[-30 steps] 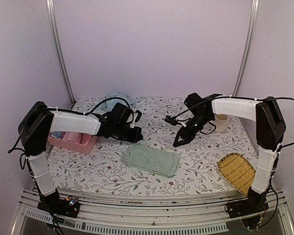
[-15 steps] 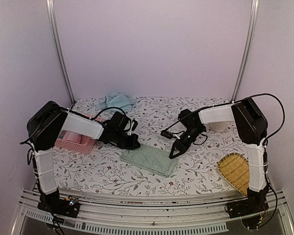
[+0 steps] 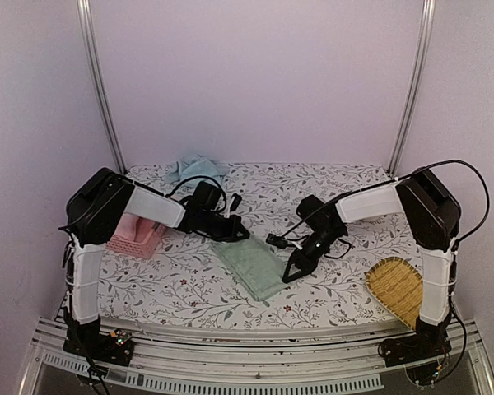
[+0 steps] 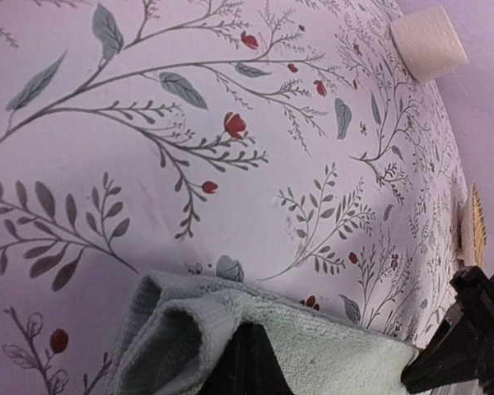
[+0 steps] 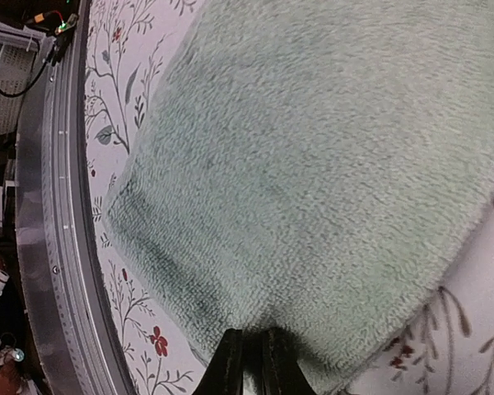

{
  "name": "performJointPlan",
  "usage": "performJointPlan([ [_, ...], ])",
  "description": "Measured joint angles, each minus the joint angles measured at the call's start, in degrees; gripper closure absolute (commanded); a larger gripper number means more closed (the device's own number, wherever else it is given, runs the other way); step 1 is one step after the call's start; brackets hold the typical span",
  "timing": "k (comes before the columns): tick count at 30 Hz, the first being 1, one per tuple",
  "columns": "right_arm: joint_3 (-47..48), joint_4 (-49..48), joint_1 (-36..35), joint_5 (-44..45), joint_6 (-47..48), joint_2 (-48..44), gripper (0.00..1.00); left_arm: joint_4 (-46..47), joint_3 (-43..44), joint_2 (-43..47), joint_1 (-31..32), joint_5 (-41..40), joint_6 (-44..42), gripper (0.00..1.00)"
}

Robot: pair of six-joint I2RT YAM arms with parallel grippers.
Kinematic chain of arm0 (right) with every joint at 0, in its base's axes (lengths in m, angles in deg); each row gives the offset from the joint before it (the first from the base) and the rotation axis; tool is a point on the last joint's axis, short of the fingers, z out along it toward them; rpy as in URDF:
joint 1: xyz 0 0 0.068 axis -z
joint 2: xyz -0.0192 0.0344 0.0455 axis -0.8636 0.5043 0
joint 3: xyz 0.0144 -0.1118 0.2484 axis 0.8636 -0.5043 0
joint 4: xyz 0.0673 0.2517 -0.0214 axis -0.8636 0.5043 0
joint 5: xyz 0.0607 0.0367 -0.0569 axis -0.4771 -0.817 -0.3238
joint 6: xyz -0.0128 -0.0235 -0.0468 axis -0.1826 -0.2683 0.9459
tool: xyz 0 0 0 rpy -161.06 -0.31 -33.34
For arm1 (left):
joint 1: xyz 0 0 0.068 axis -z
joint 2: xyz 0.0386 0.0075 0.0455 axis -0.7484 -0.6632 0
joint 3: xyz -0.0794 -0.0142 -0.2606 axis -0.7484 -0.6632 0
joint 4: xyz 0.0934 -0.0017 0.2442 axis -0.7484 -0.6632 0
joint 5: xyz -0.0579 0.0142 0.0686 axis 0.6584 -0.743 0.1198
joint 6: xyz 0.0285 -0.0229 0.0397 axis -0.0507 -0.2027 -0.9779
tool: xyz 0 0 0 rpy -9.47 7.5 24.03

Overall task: Roll the towels
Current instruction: Rotate the towel at the center of the board.

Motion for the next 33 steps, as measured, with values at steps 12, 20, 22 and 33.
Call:
performJointPlan([
  [12,-1.27,7.04,-2.1,-2.78,3.74,-6.51,0.71,-5.01,3.1,4.72,0.74,4.92,-1.99,0.92],
  [20,7.32,8.72,6.93,-5.25,5.44,-18.08,0.44,-6.84,-3.96,27.04,6.95,3.74,-3.63,0.53],
  [22,8.87,6.75,7.89,-4.42,3.96,-21.97,0.02,-8.09,-6.51,30.12,9.73,1.7,-3.74,0.02],
  [33,15.91,-7.1,9.31,-3.65,-3.39,-20.26,0.44,-13.86,-17.77,40.48,17.75,-17.62,-0.81,0.01],
])
